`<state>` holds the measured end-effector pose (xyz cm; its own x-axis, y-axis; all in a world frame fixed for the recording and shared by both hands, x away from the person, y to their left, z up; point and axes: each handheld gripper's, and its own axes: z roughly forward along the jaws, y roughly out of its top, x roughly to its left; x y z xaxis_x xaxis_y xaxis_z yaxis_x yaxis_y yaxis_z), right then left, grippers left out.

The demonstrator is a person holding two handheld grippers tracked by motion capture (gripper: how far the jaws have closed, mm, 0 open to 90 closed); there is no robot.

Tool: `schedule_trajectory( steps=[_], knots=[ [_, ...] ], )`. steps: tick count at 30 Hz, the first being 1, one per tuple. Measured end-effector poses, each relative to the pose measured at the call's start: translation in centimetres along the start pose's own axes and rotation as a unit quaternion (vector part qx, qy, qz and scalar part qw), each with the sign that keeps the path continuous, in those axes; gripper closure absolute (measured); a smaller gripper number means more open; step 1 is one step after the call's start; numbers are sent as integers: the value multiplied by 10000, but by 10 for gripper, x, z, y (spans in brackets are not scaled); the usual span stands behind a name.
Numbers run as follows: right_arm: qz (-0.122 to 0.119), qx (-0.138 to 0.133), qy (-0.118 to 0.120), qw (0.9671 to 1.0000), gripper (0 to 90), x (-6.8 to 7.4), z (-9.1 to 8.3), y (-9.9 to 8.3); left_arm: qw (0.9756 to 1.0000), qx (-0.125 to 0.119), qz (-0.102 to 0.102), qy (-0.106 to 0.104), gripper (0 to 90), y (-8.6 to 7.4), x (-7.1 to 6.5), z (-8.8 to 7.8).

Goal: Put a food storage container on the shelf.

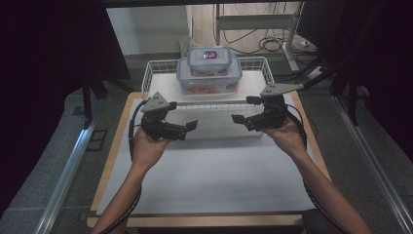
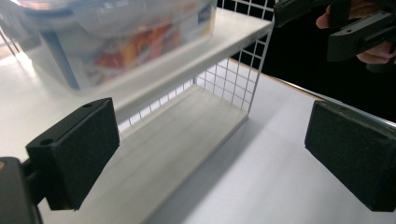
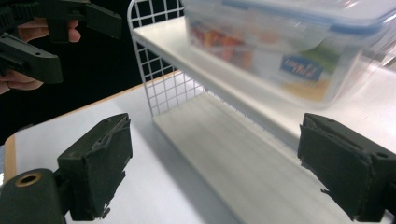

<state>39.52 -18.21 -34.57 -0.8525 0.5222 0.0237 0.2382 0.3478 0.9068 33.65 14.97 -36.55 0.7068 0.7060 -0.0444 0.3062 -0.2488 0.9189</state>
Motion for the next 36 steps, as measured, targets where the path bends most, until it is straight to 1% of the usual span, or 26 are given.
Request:
schedule_trajectory(
  steps=[2, 6, 12, 16, 17, 19, 22, 28, 32, 36],
  knots=[
    [-12, 22, 19, 10000, 86, 3, -1, -5, 10000, 36, 14, -7, 27, -8, -3, -1],
    [-69, 86, 26, 9999, 65, 10, -4, -16, 9999, 87, 41, 47, 20, -22, -11, -4],
    [-111, 193, 5, 9998, 41, 20, -10, -39, 9999, 127, -64, -16, 12, -46, -19, -8],
    [-104, 265, -1, 9996, 33, 25, -14, -53, 9997, 210, -101, 2, 10, -63, -24, -10],
    [-92, 286, -10, 9995, 31, 26, -15, -57, 9997, 208, -143, 5, 10, -67, -26, -10],
    [-77, 298, -32, 9995, 30, 27, -18, -65, 9995, 289, -151, 29, 10, -76, -27, -10],
    [4, 341, -31, 9994, 30, 29, -21, -77, 9990, 388, -146, 135, 8, -89, -28, -12],
    [-15, 492, -185, 9986, 23, 31, -25, -100, 9984, 439, -230, 257, 9, -113, -32, -18],
    [-28, 604, -287, 9978, 13, 31, -27, -118, 9973, 609, -213, 339, 8, -131, -35, -20],
    [22, 739, -374, 9966, 9, 28, -28, -139, 9958, 795, -298, 351, 8, -150, -35, -21]
  ],
)
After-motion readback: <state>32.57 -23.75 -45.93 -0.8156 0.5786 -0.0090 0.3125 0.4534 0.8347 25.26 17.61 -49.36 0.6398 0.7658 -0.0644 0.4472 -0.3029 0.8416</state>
